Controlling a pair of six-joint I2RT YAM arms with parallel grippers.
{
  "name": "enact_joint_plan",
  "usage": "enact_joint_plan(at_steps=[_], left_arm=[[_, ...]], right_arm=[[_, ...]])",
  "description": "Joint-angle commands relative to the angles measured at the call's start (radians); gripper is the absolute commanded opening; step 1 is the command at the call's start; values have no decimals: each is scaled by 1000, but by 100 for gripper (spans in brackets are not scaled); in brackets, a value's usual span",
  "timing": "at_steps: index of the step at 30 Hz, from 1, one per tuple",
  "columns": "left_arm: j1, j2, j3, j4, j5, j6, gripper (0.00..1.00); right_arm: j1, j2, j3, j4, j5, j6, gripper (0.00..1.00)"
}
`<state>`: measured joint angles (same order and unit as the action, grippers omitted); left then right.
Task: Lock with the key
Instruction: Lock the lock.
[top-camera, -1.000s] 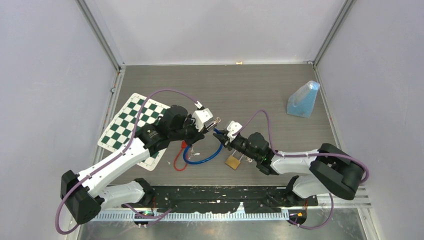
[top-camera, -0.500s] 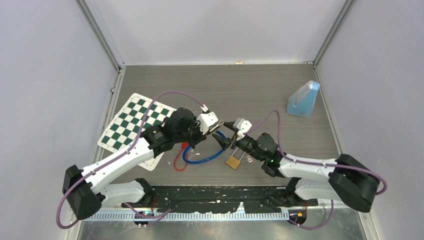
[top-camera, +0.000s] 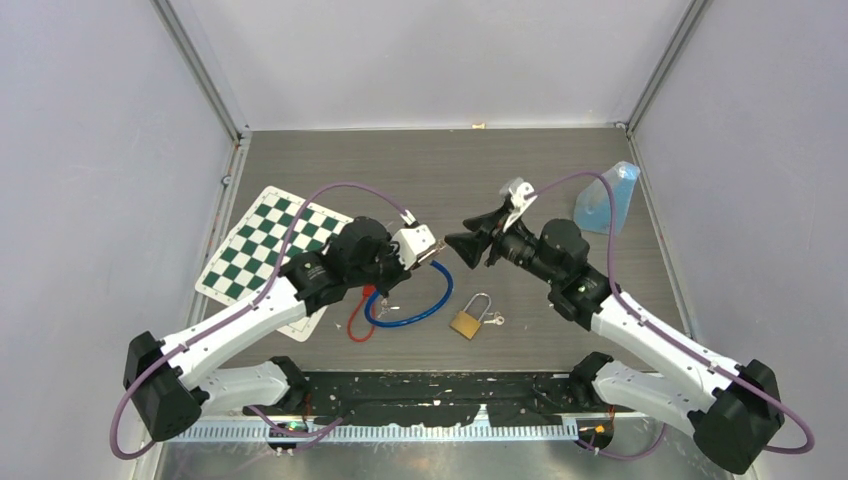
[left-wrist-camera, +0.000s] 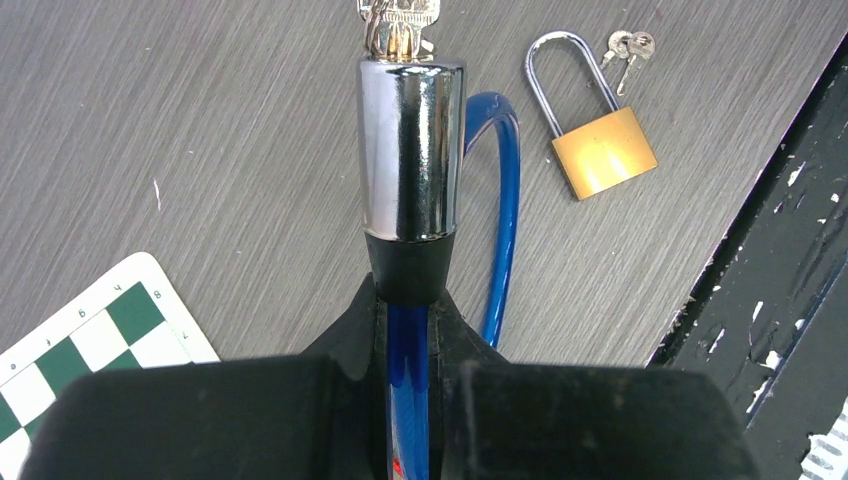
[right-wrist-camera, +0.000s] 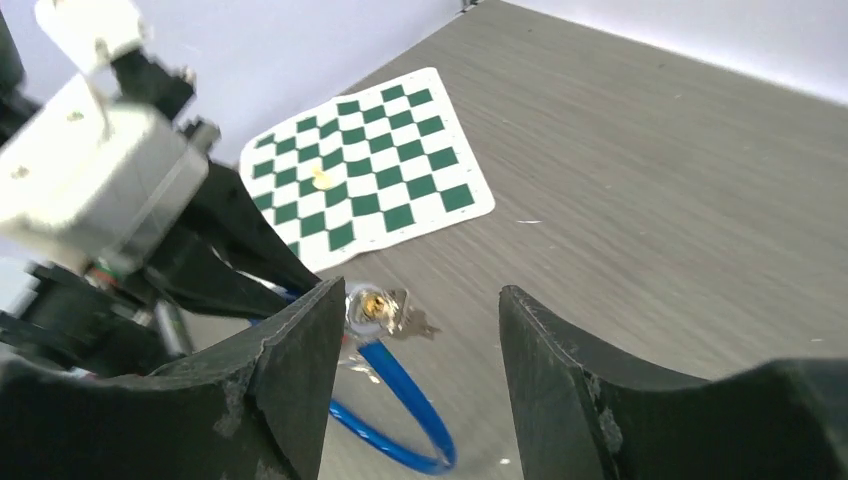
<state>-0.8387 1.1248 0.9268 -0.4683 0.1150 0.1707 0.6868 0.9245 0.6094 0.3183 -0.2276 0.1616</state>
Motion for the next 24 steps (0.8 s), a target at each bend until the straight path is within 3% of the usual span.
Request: enact_joint_plan(at_steps=[1,6,13,17,21,24], left_arm=[[-8,-36,-21,-18,-18,43,0],[-11,-55,-26,-9,-21,47,0],[-20,-69,-40,1,-16,70,0],[-25,-88,-64,19,-18,100,0],[-25,-122,-91,42,-16,132,0],[-25,-138,-107,52,-6,154,0]], right_arm=[[-25,63,159,-174,-94,232,64],[-27,114,203,-202,-154,327,64],[-28,150,207,-225,-195,292,65],[-30,169,215,-222,-259,286,54],[-34,163,203,-203,-289,295,33],[-41,150,197,-200,-294,308,25]])
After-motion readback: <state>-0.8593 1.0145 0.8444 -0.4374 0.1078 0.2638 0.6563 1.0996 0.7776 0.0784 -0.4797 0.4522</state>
